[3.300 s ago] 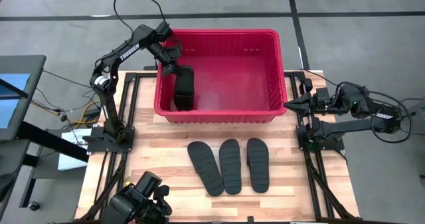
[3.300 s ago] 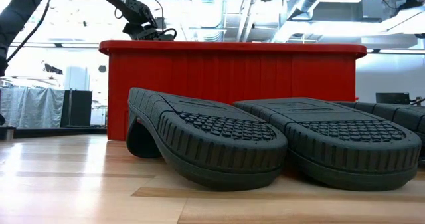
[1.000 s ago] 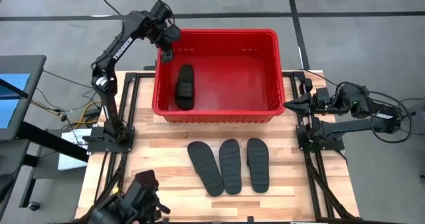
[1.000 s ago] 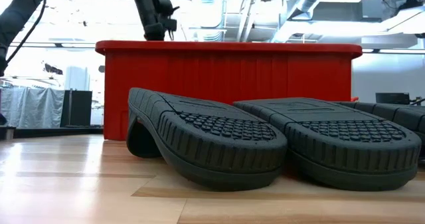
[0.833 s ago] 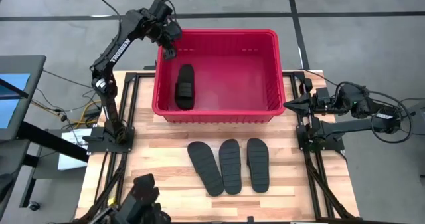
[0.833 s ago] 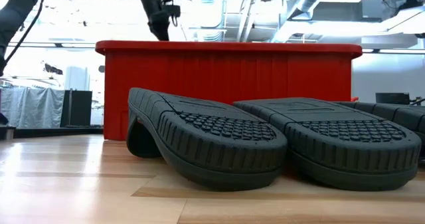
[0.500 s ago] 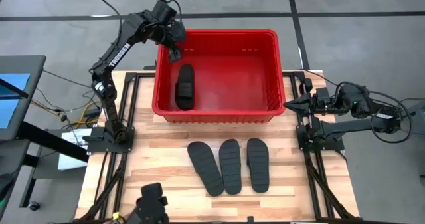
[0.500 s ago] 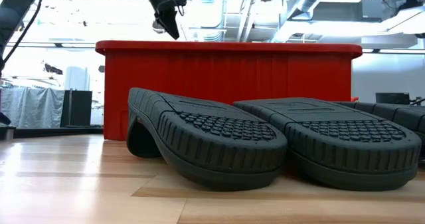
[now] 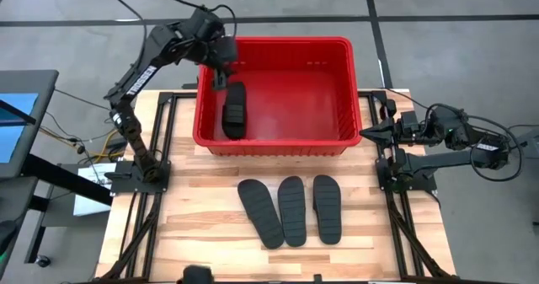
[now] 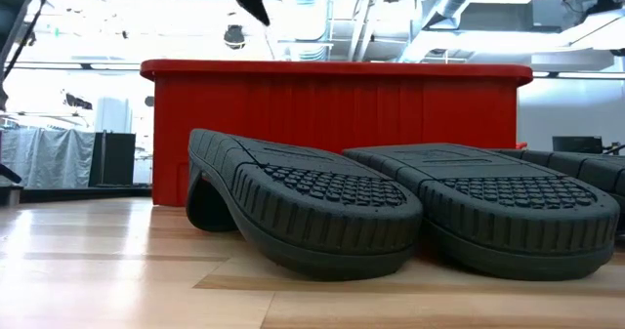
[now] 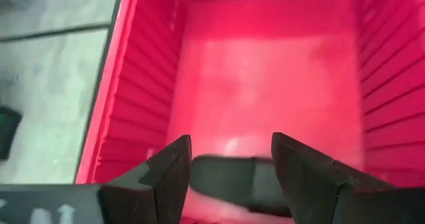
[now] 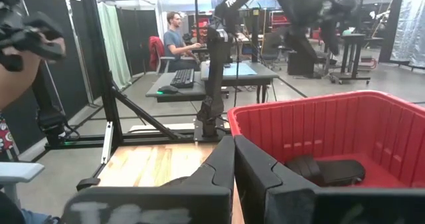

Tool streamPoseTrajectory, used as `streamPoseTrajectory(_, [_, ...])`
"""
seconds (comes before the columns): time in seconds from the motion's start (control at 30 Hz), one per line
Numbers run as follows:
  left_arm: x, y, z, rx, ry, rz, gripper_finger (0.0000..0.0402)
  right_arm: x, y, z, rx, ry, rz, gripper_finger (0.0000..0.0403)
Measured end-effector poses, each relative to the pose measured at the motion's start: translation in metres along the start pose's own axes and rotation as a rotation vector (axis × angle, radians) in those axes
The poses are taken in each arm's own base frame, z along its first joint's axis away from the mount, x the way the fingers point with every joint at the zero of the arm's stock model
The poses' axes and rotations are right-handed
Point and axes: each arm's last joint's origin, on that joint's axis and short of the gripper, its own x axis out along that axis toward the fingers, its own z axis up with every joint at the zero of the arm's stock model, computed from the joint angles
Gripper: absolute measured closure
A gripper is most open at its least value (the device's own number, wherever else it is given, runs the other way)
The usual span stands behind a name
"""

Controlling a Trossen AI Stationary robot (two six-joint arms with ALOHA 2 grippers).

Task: Pick and place slides into bin
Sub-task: Put the black slide into the red bin

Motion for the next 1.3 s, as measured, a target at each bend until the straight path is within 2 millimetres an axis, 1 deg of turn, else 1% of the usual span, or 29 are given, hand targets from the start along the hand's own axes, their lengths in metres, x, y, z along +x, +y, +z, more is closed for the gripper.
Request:
streamPoseTrajectory(0.1, [-0.017, -0.013, 0.004, -0.018, -0.075, -0.056, 0.0200, 0.000, 0.000, 0.000, 0.000, -0.001, 0.000, 0.0403])
streamPoseTrajectory(0.2, [-0.029, -0.030, 0.006, -0.003, -0.100, -0.113, 0.0200, 0.000, 0.000, 0.000, 0.000, 0.000, 0.000, 0.0403])
streamPoseTrajectory(0.33, [-0.040, -0.057, 0.007, 0.064, -0.110, -0.176, 0.0200, 0.000, 0.000, 0.000, 0.000, 0.000, 0.000, 0.0403])
streamPoseTrajectory(0.4, [-0.041, -0.072, 0.004, 0.123, -0.079, -0.213, 0.0200, 0.000, 0.000, 0.000, 0.000, 0.000, 0.000, 0.0403])
streamPoseTrajectory(0.47, [-0.038, -0.087, 0.002, 0.162, -0.042, -0.230, 0.0200, 0.000, 0.000, 0.000, 0.000, -0.001, 0.000, 0.0403])
streamPoseTrajectory(0.57, [-0.032, -0.109, 0.000, 0.170, 0.027, -0.247, 0.0200, 0.000, 0.000, 0.000, 0.000, 0.000, 0.000, 0.0403])
streamPoseTrajectory(0.73, [-0.012, -0.144, -0.007, 0.165, 0.188, -0.269, 0.0200, 0.000, 0.000, 0.000, 0.000, 0.000, 0.000, 0.0403])
streamPoseTrajectory(0.87, [0.002, -0.175, -0.012, 0.219, 0.271, -0.268, 0.0200, 0.000, 0.000, 0.000, 0.000, 0.000, 0.000, 0.0403])
streamPoseTrajectory(0.97, [0.008, -0.198, -0.016, 0.276, 0.313, -0.260, 0.0200, 0.000, 0.000, 0.000, 0.000, 0.000, 0.000, 0.0403])
streamPoseTrajectory(1.17, [0.013, -0.246, -0.027, 0.393, 0.356, -0.220, 0.0200, 0.000, 0.000, 0.000, 0.000, 0.000, 0.000, 0.0403])
streamPoseTrajectory(1.3, [0.010, -0.281, -0.037, 0.455, 0.355, -0.187, 0.0200, 0.000, 0.000, 0.000, 0.000, -0.001, 0.000, 0.0403])
